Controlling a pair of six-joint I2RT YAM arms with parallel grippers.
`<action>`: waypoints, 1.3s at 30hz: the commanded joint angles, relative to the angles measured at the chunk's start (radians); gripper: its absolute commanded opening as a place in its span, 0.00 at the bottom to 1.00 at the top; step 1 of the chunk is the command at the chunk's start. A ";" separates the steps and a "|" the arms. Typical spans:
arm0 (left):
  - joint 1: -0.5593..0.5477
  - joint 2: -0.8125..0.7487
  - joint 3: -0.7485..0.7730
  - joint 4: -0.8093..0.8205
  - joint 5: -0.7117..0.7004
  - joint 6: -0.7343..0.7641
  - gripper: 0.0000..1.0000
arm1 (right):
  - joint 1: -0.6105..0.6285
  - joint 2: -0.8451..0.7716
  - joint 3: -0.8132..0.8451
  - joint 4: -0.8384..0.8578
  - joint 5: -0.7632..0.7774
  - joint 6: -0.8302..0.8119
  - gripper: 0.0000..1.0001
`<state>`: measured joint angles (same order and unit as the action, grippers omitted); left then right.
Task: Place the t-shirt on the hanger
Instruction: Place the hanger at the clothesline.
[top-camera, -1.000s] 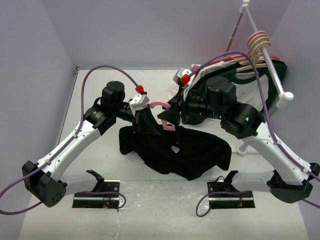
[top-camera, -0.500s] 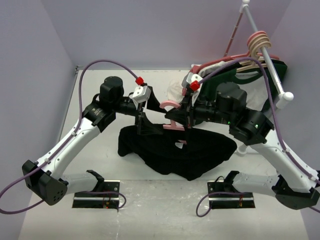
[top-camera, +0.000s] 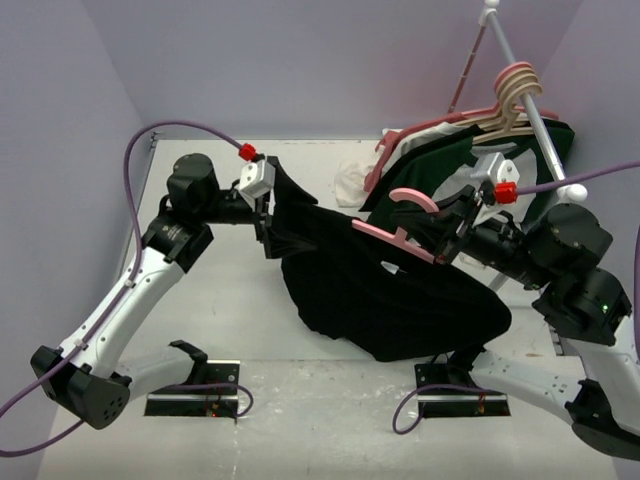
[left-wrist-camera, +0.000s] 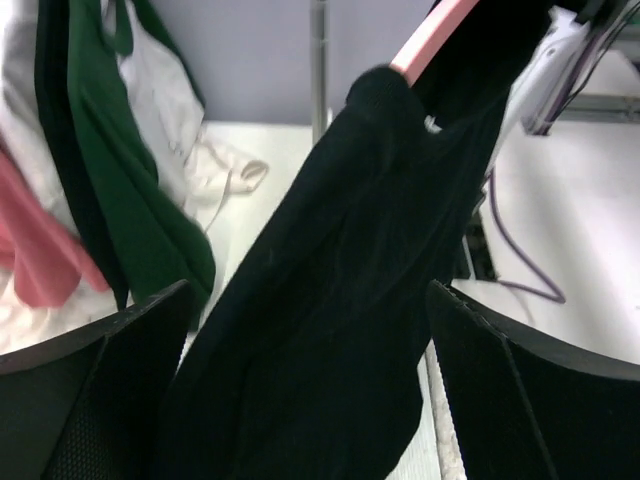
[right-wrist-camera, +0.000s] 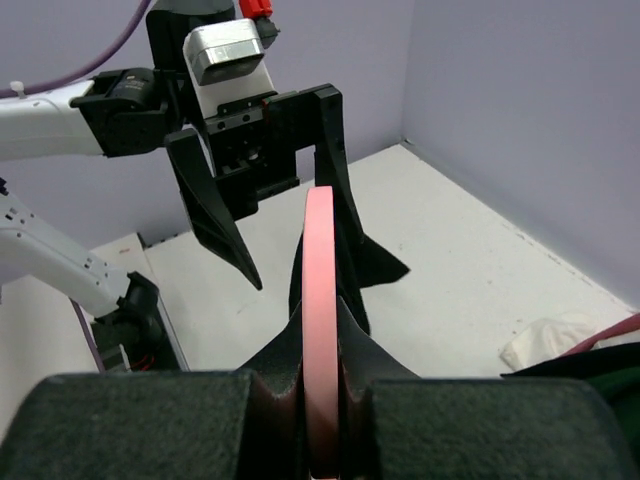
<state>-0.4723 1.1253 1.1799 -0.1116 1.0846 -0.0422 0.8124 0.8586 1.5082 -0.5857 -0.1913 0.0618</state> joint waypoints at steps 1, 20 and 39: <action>0.002 0.034 0.067 0.283 0.118 -0.182 1.00 | -0.002 0.027 -0.019 0.115 0.030 0.005 0.00; 0.006 -0.100 0.156 0.269 -0.595 -0.357 1.00 | -0.001 0.096 0.453 -0.061 0.366 0.128 0.00; 0.006 -0.337 0.020 -0.131 -0.924 -0.159 1.00 | -0.002 0.137 0.814 -0.530 0.708 0.186 0.00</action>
<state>-0.4702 0.8386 1.2914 -0.1082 0.2392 -0.2754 0.8104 1.0268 2.3429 -1.0362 0.4411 0.2003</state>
